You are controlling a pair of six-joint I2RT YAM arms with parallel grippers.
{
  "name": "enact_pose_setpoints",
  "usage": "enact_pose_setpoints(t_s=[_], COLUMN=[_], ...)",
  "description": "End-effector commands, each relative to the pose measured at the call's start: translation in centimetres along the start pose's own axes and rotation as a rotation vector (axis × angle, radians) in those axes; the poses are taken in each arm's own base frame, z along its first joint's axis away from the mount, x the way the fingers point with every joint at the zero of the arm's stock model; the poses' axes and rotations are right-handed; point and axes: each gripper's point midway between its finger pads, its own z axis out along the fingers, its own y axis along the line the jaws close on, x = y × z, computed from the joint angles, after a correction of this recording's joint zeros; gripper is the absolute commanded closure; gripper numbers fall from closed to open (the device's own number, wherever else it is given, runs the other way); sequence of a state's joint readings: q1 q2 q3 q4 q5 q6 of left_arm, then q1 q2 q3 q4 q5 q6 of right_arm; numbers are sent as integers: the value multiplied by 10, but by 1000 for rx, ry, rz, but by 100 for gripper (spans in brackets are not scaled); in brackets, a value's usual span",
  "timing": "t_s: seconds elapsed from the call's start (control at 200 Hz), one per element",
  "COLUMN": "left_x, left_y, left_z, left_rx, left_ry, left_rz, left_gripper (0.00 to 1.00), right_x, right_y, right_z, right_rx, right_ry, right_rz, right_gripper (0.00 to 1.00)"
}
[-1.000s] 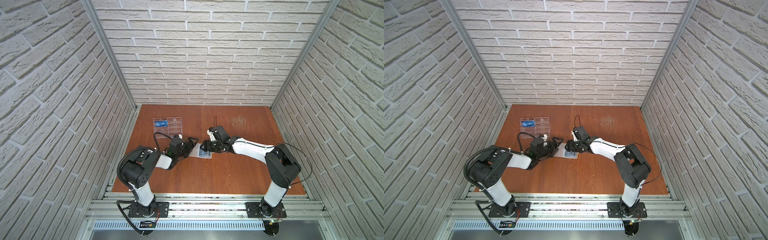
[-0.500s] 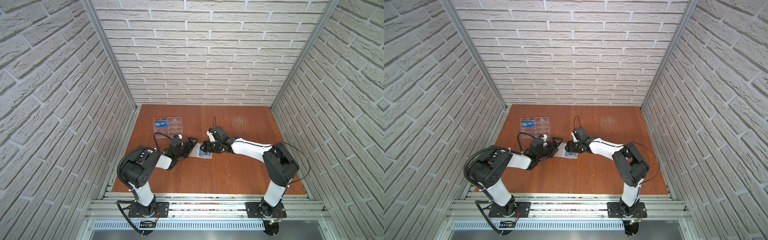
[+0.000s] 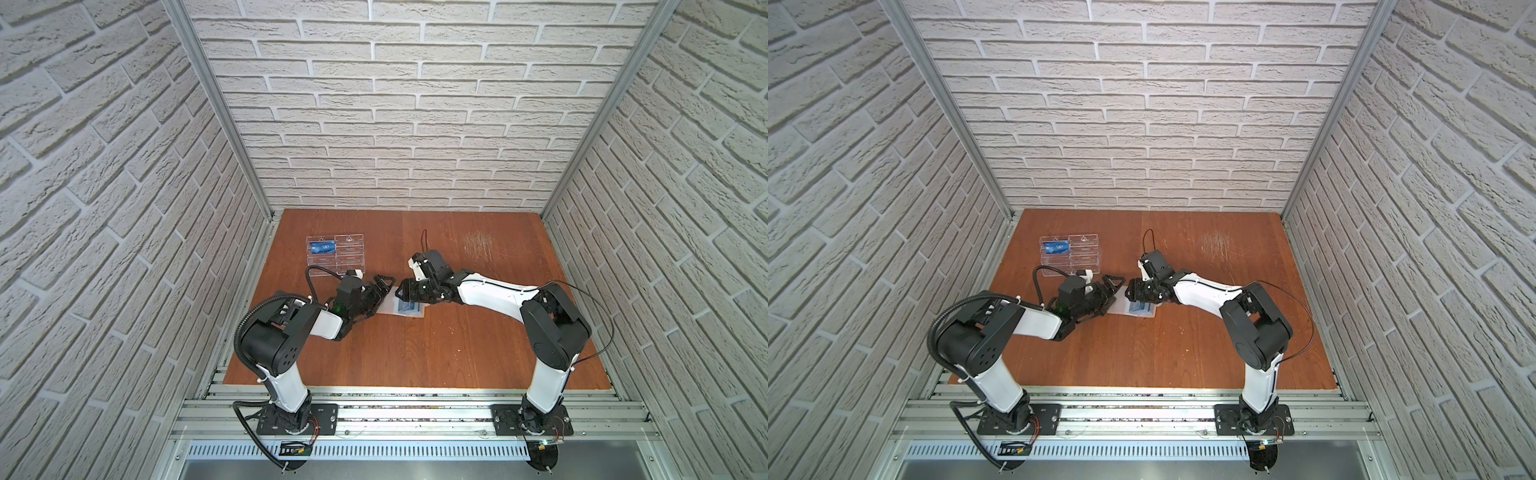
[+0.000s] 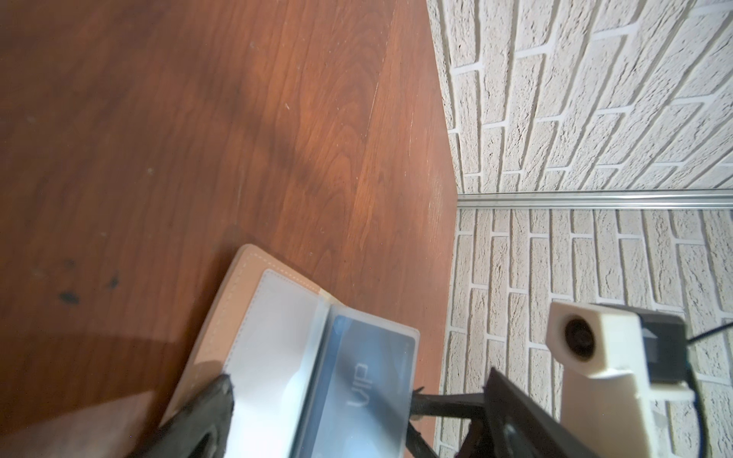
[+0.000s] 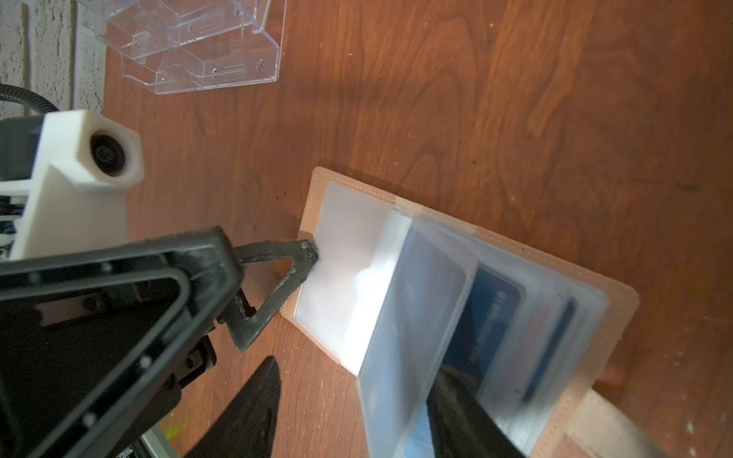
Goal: Take the credit cards out of the card holder
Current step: Flip over the card slot in the card holder.
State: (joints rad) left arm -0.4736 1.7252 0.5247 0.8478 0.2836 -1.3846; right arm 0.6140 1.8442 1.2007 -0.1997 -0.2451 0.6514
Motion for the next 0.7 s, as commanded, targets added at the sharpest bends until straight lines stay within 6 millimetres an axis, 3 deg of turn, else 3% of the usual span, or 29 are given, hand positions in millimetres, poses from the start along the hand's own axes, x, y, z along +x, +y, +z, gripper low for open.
enact_pose_setpoints(t_s=[0.0,0.4,0.695], left_x=[-1,-38,-46], left_y=[6,-1,-11], left_z=[-6,-46,-65], left_rx=[-4,18,16], left_ry=[-5,-82,-105], left_rz=[-1,-24,-9], left_gripper=[2,2,2], right_x=[-4,-1,1], right_y=[15,30,44], right_z=[1,18,33], right_rx=[-29,-73,-139], right_ry=[-9,19,41], right_rz=[-12,-8,12], right_gripper=[40,40,40])
